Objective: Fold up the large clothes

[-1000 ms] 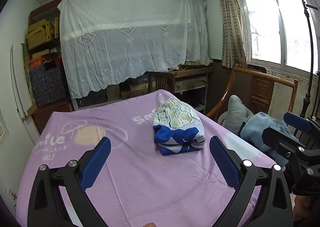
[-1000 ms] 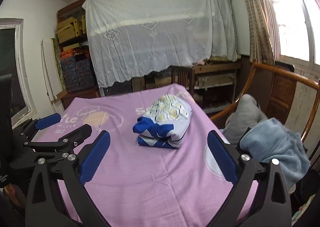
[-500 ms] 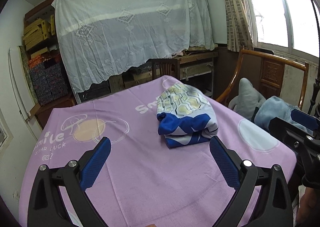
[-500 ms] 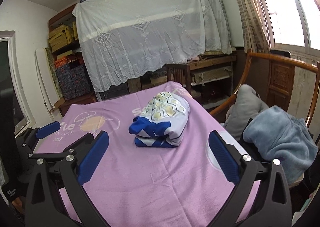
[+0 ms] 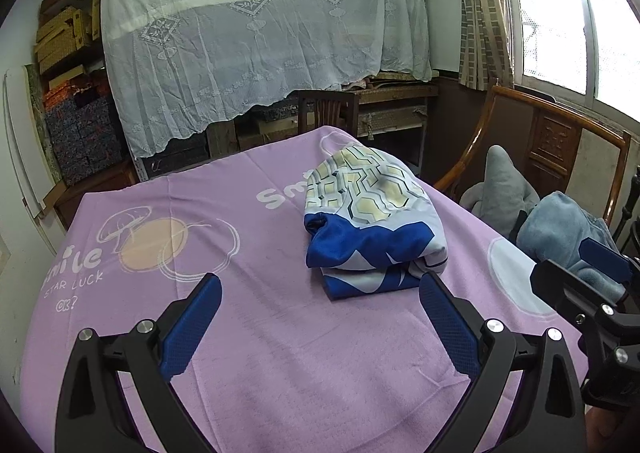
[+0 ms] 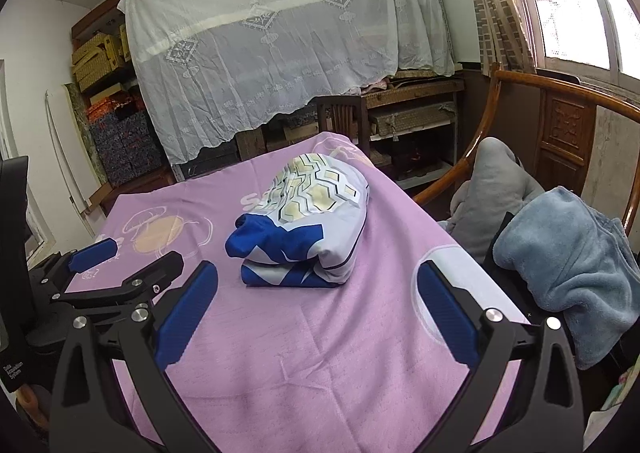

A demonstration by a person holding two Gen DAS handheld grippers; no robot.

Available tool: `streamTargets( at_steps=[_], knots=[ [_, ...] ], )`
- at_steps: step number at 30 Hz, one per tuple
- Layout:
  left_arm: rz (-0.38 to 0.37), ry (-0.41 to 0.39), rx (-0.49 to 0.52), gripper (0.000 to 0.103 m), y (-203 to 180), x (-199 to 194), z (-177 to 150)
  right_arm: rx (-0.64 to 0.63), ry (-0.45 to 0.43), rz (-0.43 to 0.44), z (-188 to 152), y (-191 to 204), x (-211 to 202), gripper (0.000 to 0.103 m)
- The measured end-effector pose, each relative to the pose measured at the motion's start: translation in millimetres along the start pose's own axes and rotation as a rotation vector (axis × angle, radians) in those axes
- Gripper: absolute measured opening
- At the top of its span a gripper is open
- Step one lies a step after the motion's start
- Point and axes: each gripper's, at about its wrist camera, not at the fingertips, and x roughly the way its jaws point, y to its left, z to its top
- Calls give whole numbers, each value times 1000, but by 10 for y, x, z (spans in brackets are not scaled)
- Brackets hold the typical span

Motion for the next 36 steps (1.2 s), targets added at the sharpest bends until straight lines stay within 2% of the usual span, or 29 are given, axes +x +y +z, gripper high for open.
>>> streamTargets(
  at_steps=[18, 36],
  knots=[
    [30, -49, 9, 99, -37, -85, -21, -9, 12, -7, -74, 8, 107, 98],
    [34, -56, 7, 99, -21, -124, -9, -5, 6, -3, -67, 22, 45, 98]
  ],
)
